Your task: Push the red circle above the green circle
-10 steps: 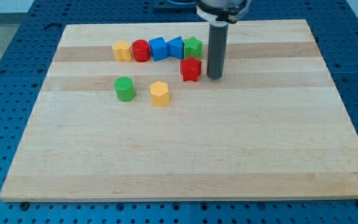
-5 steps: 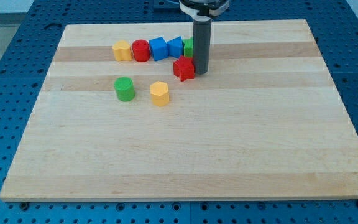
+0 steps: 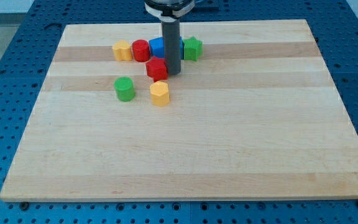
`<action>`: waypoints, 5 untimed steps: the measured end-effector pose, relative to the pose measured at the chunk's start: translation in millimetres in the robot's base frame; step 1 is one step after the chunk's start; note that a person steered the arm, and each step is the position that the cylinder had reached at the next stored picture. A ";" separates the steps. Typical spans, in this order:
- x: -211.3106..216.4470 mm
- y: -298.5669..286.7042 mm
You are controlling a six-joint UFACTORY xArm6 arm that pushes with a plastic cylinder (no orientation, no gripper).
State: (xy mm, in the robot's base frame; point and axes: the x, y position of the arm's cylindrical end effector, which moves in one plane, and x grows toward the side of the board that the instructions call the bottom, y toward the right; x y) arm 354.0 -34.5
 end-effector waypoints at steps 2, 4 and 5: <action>0.0 -25.4; 0.0 -49.0; 2.9 -46.9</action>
